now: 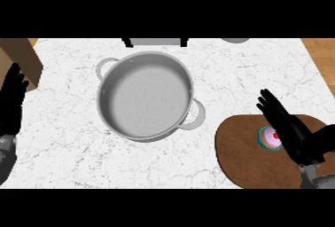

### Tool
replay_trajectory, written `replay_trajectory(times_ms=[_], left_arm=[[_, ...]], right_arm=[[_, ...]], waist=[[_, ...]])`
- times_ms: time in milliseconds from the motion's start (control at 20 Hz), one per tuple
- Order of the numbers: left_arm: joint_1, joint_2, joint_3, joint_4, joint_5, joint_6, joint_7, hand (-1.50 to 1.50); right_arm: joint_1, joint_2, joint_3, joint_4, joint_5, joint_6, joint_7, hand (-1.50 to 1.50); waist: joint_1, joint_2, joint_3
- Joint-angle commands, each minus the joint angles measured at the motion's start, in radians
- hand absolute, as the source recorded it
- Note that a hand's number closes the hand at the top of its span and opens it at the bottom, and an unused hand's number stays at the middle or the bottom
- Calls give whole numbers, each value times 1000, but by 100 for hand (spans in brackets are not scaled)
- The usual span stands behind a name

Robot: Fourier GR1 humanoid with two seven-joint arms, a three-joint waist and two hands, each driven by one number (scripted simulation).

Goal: Pick the cupcake from the cutting board and place it in the pot

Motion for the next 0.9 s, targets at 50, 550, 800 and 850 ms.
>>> replay_trajectory(times_ms=[50, 550, 800, 850], left_arm=[[-3, -93, -100, -27, -10, -63, 7, 0], [115, -202, -253, -3, 82, -279, -49, 0], [98, -206, -250, 18, 72, -331, -62, 0], [125, -212, -238, -4, 85, -358, -86, 0]], right_arm=[[-15, -69, -15, -18, 5, 94, 24, 150], [47, 12, -149, -98, 279, -267, -433, -150], [220, -27, -184, -349, 232, -213, -457, -150], [237, -58, -192, -314, 258, -189, -416, -150]], waist=[[-8, 0, -14], [-67, -6, -11], [-34, -5, -15], [-16, -2, -14]])
